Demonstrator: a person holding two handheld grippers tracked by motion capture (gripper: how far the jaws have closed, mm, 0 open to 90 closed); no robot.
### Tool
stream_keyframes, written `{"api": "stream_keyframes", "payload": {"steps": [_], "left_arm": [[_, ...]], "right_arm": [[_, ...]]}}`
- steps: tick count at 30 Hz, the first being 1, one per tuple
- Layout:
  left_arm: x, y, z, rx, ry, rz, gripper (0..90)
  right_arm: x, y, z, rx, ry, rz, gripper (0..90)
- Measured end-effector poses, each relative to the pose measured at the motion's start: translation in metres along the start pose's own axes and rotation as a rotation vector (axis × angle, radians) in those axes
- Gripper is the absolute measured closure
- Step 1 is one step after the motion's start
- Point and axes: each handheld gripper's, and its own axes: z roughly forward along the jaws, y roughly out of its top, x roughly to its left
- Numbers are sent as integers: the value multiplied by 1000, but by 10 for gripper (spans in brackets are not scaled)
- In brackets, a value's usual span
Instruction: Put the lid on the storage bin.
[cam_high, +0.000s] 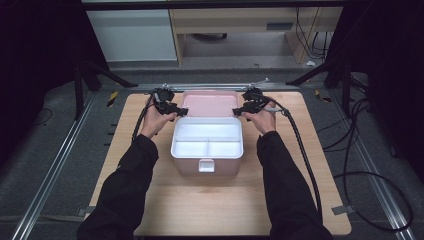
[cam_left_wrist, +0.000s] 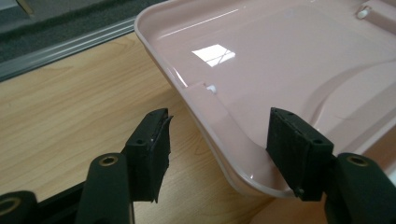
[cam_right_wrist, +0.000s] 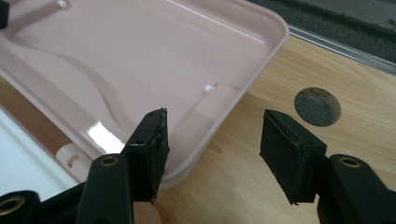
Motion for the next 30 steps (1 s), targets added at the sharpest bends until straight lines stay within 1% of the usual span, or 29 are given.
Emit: {"api": "stream_keyframes", "payload": {"steps": [1,4,8,9,10,12,13,16,20,21,24,25,27,28,29,30], "left_arm": [[2,-1,4,-3,-11,-18,392],[2,-1,7,-4,-10,-23,396],[2,-2,15,-12,-27,-29,400],[2,-2,15,-12,-27,-29,401],[2,-2,16,-17,-42,-36,404],[2,-2,17,-18,-44,-37,412],[1,-2,17,-17,-42,-39,414],[2,-2,16,-15,-44,-43,434],[3,-3,12,-30,-42,-71,486],[3,-3,12,-30,-42,-71,489],[4,-1,5,-54,-47,-84,508],[4,-1,5,-54,-47,-84,523],[3,2,-4,-93,-48,-86,535],[2,3,-8,-100,-50,-78,541],[2,3,-8,-100,-50,-78,541],[1,4,-15,-120,-50,-66,541]], "right_arm": [[0,0,1,-8,8,10,425],[-1,1,4,-13,17,18,426],[-3,1,10,-10,32,34,429],[-3,1,10,-10,32,34,429],[-2,1,13,-7,40,38,435],[-2,0,15,-8,45,39,435],[0,0,18,-4,61,50,438],[0,0,21,-1,60,62,439],[0,0,19,-7,53,71,471],[0,0,18,-9,49,65,476],[2,2,13,-21,41,55,493],[2,2,13,-21,41,55,493],[2,4,6,-48,38,49,501],[3,5,3,-58,38,45,503],[3,5,3,-58,38,45,503],[4,8,-3,-82,38,38,508]]}}
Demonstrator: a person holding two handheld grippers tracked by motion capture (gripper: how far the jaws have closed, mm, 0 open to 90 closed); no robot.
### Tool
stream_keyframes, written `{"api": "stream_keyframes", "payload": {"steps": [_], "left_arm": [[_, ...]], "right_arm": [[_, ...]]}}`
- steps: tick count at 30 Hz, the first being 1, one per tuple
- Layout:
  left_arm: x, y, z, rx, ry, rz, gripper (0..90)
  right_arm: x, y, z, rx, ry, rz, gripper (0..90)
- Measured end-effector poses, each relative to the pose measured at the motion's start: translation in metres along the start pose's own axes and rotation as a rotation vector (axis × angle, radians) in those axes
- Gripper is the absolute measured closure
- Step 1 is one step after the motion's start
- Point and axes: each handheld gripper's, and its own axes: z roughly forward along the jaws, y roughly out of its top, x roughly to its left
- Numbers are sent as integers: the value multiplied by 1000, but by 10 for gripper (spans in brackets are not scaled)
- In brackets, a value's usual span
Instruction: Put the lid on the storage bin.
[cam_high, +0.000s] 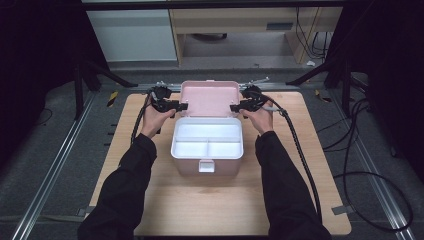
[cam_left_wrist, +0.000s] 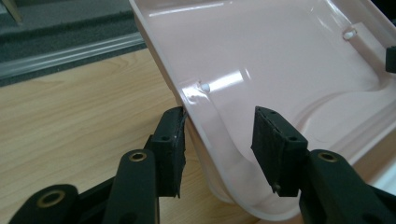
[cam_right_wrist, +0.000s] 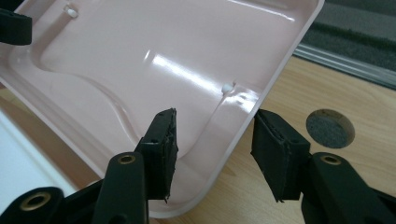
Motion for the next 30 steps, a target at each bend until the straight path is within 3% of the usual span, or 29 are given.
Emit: {"api": "stream_keyframes", "payload": {"steps": [10,17,30], "left_arm": [[-13,8,-33,-50,-1,59,545],[-22,4,-50,-78,-20,100,553],[-39,-2,-73,-63,4,199,566]], "right_arm": [[13,11,-32,-66,0,-55,512],[23,16,-53,-96,-8,-93,515],[41,13,-83,-109,-21,-167,554]]}}
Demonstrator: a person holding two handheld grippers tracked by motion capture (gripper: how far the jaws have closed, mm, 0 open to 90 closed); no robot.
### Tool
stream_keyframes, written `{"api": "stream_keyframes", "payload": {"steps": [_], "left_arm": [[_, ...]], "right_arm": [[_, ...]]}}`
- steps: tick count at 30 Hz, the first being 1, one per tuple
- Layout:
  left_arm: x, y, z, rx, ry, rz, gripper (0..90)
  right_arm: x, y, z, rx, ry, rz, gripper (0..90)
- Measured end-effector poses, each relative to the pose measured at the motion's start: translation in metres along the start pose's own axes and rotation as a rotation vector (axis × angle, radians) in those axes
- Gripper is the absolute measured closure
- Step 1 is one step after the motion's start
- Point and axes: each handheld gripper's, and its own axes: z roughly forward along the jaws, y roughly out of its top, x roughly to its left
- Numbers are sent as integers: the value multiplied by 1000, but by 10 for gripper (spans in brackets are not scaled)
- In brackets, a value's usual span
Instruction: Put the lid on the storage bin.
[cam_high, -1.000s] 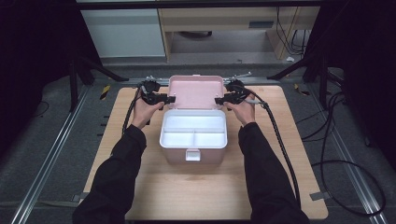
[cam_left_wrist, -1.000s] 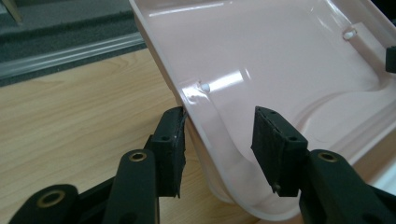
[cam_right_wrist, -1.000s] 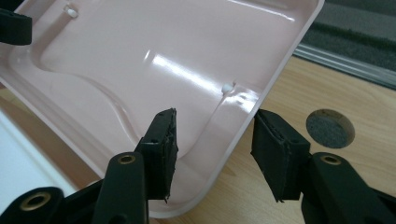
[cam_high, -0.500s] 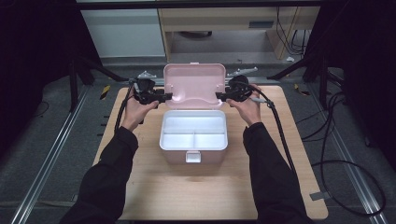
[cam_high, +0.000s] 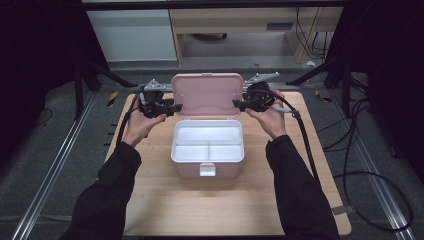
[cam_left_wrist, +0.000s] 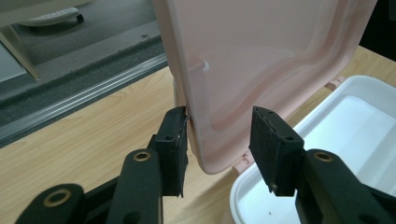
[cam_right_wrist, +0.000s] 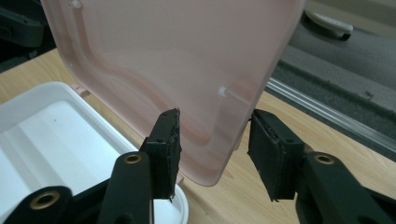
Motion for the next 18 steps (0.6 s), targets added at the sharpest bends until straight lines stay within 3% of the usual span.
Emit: {"api": "stream_keyframes", "payload": {"steps": [6,7,9,18], "left_arm": [[-9,-3,-8,3,6,31,579],[-12,-3,-10,12,16,46,579],[-15,-4,-12,16,19,57,584],[-21,-14,-22,7,-11,59,606]], "right_arm": [[4,-11,-12,-18,10,4,613],[8,-12,-15,-1,-2,-26,613],[11,-11,-18,5,-8,-44,613],[17,-15,-27,-8,7,-53,654]]}}
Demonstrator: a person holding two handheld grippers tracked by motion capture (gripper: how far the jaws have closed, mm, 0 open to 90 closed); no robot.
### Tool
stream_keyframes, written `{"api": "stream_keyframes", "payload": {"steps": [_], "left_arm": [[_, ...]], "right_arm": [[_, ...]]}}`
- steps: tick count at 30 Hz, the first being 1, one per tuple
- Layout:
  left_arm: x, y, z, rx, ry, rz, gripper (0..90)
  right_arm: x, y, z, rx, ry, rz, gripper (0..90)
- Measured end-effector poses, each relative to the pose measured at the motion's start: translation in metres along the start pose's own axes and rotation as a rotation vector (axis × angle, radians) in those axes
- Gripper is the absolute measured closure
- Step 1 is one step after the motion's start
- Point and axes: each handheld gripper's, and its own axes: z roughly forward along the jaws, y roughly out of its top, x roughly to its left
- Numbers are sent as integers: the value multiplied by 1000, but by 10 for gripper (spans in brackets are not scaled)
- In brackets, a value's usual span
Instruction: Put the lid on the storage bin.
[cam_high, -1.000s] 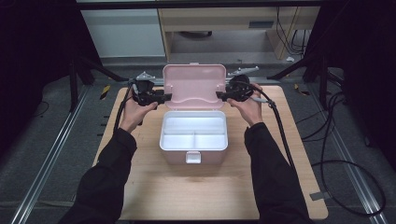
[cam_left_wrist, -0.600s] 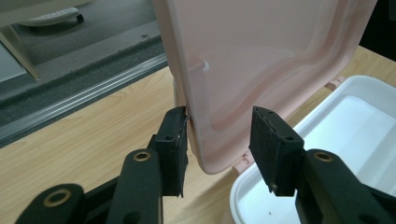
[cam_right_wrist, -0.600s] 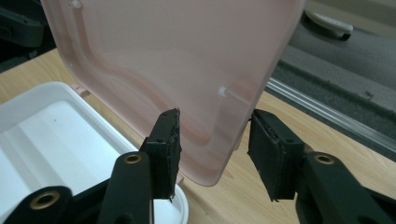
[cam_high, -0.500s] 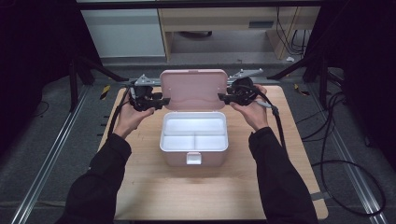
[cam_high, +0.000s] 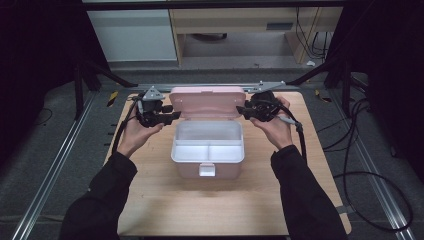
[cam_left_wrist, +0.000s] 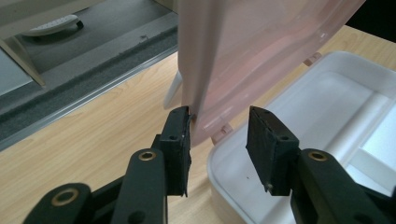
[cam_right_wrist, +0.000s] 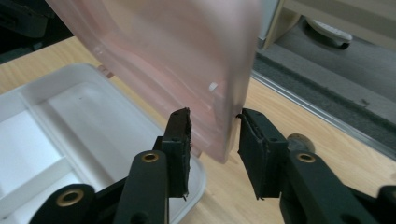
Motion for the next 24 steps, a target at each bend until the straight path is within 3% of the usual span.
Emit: {"api": "stream_keyframes", "payload": {"steps": [2,7,11,13,24], "left_arm": [[-6,-7,-4,6,-5,10,622],[-10,-15,-10,2,8,13,703],[-12,-18,-12,15,-7,20,724],[-17,-23,-13,37,1,49,724],[-25,-43,-18,48,-21,54,715]], "right_arm": [[6,-4,-3,-23,10,-15,683],[17,-10,-7,0,-13,-82,681],[21,-22,-12,14,13,-91,642],[23,-27,-14,17,17,-93,631],[34,-51,-18,46,53,-91,597]]}}
